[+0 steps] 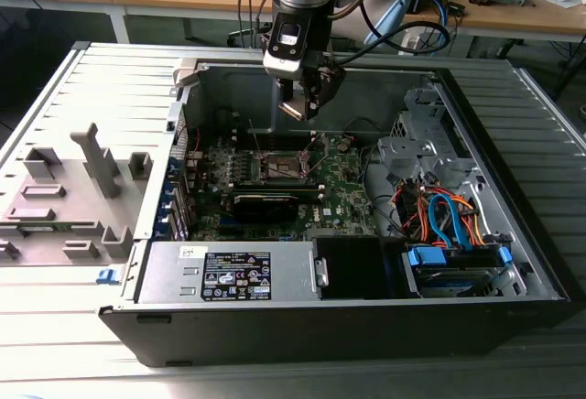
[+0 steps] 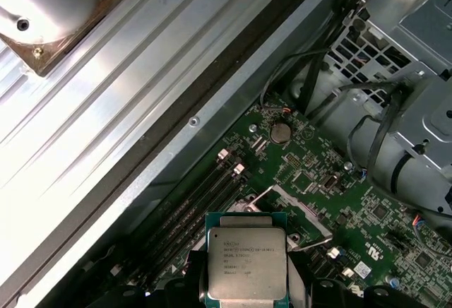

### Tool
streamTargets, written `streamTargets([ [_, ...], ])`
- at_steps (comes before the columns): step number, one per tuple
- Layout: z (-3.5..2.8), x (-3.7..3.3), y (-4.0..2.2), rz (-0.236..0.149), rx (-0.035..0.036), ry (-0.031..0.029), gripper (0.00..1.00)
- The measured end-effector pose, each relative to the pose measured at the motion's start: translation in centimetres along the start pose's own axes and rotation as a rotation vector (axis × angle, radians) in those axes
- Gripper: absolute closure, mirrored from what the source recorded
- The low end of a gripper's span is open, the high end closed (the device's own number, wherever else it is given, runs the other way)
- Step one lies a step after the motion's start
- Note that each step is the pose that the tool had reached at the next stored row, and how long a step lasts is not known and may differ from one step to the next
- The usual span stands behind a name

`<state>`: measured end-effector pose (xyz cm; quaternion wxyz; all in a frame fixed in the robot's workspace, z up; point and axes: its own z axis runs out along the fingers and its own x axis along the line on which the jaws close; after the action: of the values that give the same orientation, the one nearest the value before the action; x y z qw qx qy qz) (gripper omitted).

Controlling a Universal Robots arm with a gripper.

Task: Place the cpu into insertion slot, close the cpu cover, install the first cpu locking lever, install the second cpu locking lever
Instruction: 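Place the cpu into insertion slot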

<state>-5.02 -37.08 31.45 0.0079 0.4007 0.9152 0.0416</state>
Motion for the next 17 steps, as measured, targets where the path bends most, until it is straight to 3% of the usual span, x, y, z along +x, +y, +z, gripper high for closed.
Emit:
streamTargets([
  [17, 0.0, 0.0, 0.0, 0.01, -0.0002, -0.0008, 0.46],
])
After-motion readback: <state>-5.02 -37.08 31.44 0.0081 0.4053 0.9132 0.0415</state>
